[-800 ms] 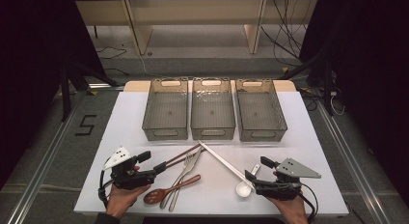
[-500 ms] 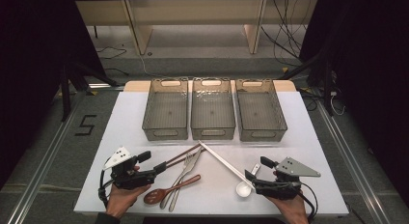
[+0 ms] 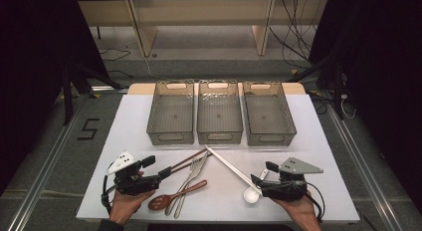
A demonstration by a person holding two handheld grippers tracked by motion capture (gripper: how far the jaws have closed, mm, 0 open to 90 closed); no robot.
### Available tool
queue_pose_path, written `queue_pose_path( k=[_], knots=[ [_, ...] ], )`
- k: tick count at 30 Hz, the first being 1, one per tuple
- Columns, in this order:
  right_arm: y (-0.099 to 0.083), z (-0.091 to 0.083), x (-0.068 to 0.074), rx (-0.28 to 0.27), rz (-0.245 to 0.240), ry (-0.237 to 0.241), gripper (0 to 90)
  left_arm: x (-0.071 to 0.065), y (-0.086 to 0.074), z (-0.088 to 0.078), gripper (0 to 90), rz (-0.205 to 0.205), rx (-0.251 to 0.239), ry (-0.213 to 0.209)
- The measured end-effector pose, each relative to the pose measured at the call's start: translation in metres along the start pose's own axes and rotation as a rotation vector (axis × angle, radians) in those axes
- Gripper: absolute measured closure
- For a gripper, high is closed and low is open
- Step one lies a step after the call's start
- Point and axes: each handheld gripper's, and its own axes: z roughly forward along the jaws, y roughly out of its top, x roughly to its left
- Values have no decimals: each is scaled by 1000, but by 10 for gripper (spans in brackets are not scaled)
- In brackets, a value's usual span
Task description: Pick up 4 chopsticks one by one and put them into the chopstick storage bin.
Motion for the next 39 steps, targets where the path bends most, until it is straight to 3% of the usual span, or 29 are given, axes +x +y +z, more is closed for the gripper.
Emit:
queue_pose_path(
  k=[3,4,7,8,11,12,20,39],
  knots=[
    [7,4,-1,45,-14,6,332,0,0,0,193,-3,-1,1],
    [13,8,-2,92,-30,4,357,0,0,0,193,-2,-1,0],
    [19,13,-3,124,-40,-3,393,0,0,0,193,-1,0,-1],
    [24,20,-5,172,-44,1,404,0,0,1,193,0,2,-1],
    [26,27,-6,211,-53,12,447,1,0,1,193,0,1,-1],
    [27,33,-8,252,-56,20,468,1,0,1,193,-3,-1,-1],
    [28,49,-12,350,-57,39,564,1,0,1,193,-4,0,-2],
    [23,70,-11,461,-104,61,669,1,1,0,193,-5,-4,1]
  ],
)
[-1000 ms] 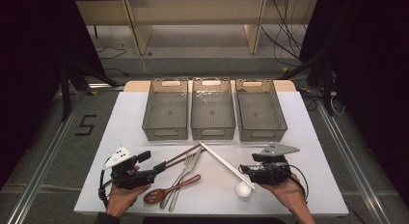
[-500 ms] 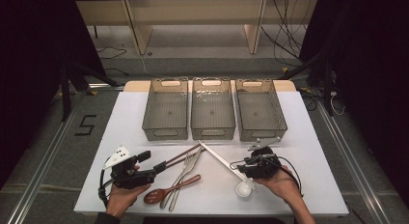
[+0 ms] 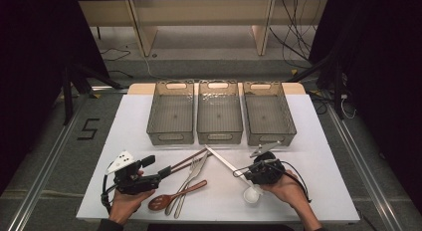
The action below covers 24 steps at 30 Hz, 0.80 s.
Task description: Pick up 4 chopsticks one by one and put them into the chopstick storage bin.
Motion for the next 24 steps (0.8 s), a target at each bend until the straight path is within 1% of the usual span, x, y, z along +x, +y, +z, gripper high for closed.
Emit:
queue_pose_path(
  k=[7,10,13,18,19,20,22,24],
  knots=[
    [1,2,0,15,3,13,701,0,0,0,193,0,-2,1],
    [1,5,1,39,-5,3,706,0,0,0,193,0,-3,1],
    [2,7,0,46,-1,2,742,0,0,0,193,-1,-4,1],
    [3,10,0,66,6,4,751,0,0,0,193,-1,-4,1],
    [4,12,0,74,8,-2,772,0,0,0,193,-1,-4,1],
    [4,12,0,74,8,-2,772,0,0,0,193,-1,-3,1],
    [4,13,0,77,10,-4,807,0,0,0,193,-2,-4,2],
    [4,14,0,86,17,-1,818,0,0,0,193,-1,-1,1]
  ],
)
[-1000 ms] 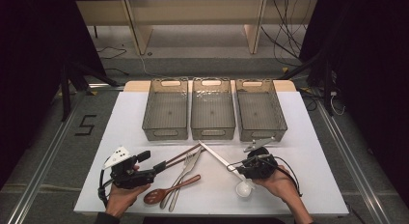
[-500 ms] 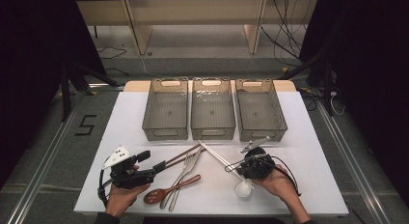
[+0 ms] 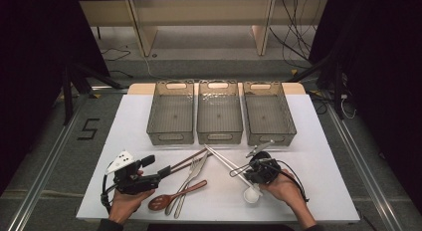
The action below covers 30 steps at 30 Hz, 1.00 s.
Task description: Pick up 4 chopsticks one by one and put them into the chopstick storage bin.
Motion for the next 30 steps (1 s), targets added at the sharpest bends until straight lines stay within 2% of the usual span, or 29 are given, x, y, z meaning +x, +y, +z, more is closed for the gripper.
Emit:
queue_pose_path(
  k=[5,10,15,17,20,21,22,23,24,26,28,29,30],
  knots=[
    [0,-2,4,-3,-41,3,844,0,0,0,193,-2,0,-1],
    [0,-9,4,-10,-61,-11,848,0,0,0,193,0,2,-1],
    [-2,-20,3,-28,-71,-2,850,0,0,0,193,0,4,-2],
    [-2,-26,4,-63,-64,13,850,0,1,1,193,-7,4,-7],
    [-2,-32,6,-83,-66,20,850,-1,2,1,193,-14,7,-9],
    [-1,-38,10,-114,-76,31,850,-2,2,2,193,-23,6,-11],
    [-1,-38,10,-114,-76,31,850,-3,3,3,193,-28,9,-14],
    [2,-44,14,-161,-75,43,849,-4,3,4,193,-33,10,-22],
    [2,-44,14,-161,-75,43,849,-5,4,5,193,-40,7,-29],
    [5,-50,20,-211,-84,43,849,-9,7,8,193,-35,15,-29],
    [8,-53,26,-264,-83,54,849,-12,10,11,193,-55,21,-51],
    [10,-54,34,-299,-93,48,849,-14,11,13,194,-63,22,-58],
    [10,-54,34,-299,-93,48,849,-16,13,15,194,-63,24,-59]
  ],
)
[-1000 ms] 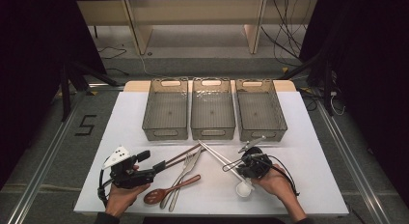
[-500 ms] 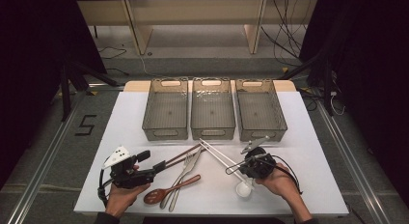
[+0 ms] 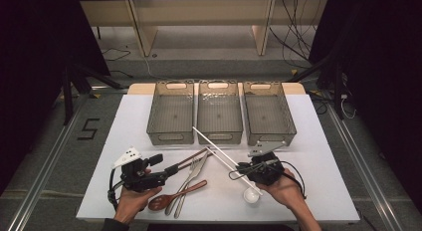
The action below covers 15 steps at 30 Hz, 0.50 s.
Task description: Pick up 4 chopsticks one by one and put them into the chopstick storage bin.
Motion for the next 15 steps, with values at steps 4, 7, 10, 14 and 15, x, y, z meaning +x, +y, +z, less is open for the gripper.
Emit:
queue_pose_path(
  k=[4,7,10,14,15],
  knots=[
    [5,3,12,-76,12,26,849,-10,8,12,197,-7,14,-22],
    [7,6,17,-133,50,77,848,-16,14,22,197,5,27,-40],
    [7,7,17,-155,81,114,849,-21,18,31,198,2,44,-44],
    [7,12,17,-181,121,173,849,-24,20,41,199,-46,60,-76],
    [7,15,18,-188,123,186,849,-25,20,43,200,-54,62,-83]
  ],
)
